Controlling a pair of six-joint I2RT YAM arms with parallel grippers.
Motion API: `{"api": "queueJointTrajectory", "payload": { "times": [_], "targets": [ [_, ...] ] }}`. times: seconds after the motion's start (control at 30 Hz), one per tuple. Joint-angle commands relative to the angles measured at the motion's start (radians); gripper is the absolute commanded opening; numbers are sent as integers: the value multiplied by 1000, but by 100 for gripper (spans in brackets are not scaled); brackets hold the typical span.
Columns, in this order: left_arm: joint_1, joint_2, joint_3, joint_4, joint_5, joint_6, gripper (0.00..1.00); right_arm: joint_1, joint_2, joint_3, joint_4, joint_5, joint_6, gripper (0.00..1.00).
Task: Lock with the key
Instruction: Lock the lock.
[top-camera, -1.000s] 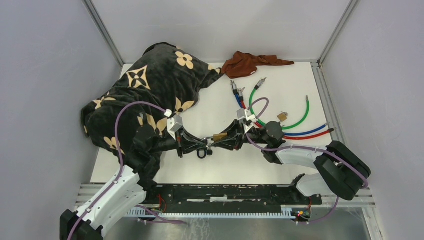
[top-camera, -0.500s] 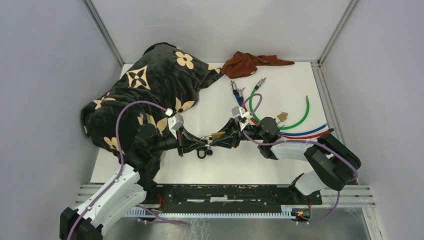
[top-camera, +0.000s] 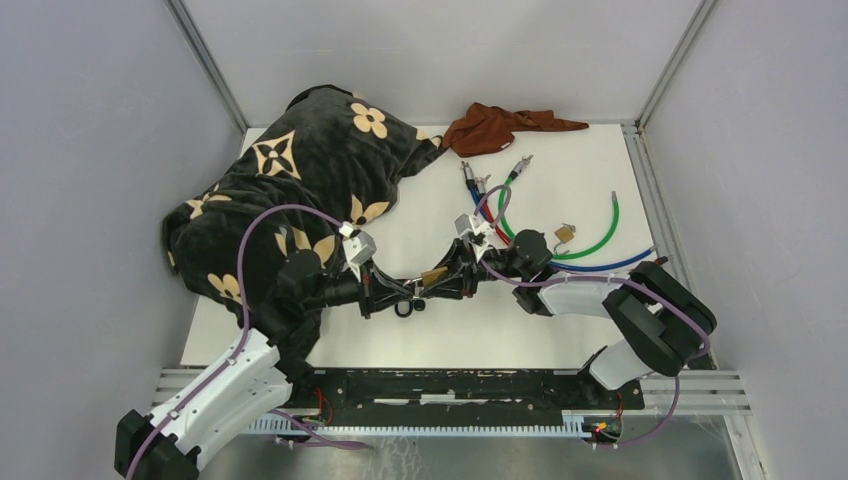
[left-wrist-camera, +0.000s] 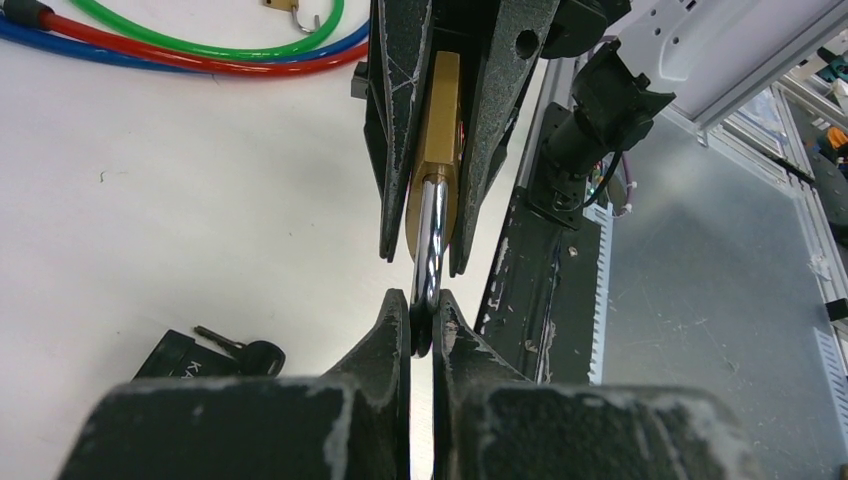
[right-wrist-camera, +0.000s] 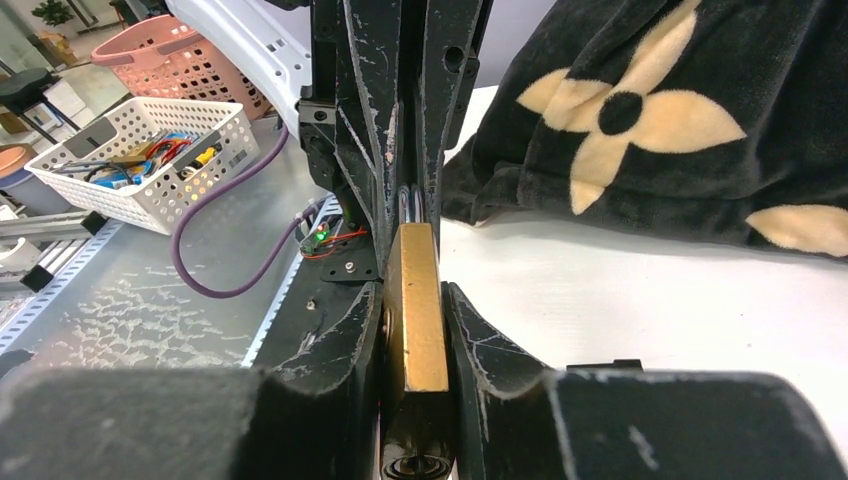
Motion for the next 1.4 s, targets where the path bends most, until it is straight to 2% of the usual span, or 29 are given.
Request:
{"api": "queueJointTrajectory", "payload": {
  "times": [0.0, 0.2, 0.3, 0.37, 0.67, 0.87, 1.37],
  "targets": [
    [-111, -4, 82, 378, 208, -127, 2, 107, 5, 83, -44, 209, -121, 0],
    [-38, -83, 39, 422, 119, -147, 3, 57, -124, -29, -34, 266, -91, 0],
    [-2, -112, -5, 453, 76, -160, 20, 52, -208, -41, -126, 305, -134, 0],
    [10, -127, -22, 454, 73, -160, 26, 52, -250, -42, -172, 318, -157, 0],
    [20, -150, -42, 404, 92, -129, 27, 51, -331, -18, -249, 327, -188, 0],
    [21, -153, -56, 355, 101, -92, 45, 54, -341, 9, -290, 299, -205, 0],
    [20, -129, -75, 293, 125, 14, 51, 88, -368, 46, -293, 253, -214, 0]
  ]
}}
